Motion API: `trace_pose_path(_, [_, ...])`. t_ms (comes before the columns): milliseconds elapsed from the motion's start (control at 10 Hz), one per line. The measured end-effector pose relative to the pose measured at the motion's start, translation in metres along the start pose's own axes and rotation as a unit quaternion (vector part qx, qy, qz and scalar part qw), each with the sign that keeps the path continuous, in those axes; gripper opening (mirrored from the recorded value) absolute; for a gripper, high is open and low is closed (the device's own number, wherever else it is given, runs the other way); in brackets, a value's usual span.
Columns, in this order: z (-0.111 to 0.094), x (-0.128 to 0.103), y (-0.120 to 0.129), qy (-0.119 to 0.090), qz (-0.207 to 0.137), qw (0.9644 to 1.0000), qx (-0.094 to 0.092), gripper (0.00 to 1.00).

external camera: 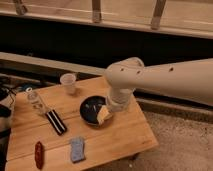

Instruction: Place the white sponge in the ceramic bowl

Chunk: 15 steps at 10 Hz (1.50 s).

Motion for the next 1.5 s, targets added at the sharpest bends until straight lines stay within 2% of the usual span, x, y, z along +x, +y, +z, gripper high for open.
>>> trace_pose_path(300, [0.001,0.001,0.0,0.0,-0.004,1.0,0.0,0.8])
trace_pose_path(400, [0.004,0.005,0.007,-0.004,-0.031,0.9995,-0.003,0.8])
trace_pose_path(500, [0.006,0.006,0.011,-0.005,-0.042,0.9991,-0.004,0.8])
trace_pose_path(800, [0.008,0.006,0.012,-0.006,-0.047,0.9989,-0.004,0.8])
trace_pose_path(1100, [0.012,0.006,0.023,-0.006,-0.071,0.9974,-0.006,0.8])
trace_pose_path(1300, [0.017,-0.001,0.026,-0.003,-0.07,0.9975,-0.015,0.8])
trace_pose_path(1500, [0.035,-0.017,0.042,0.001,-0.077,0.9965,-0.034,0.8])
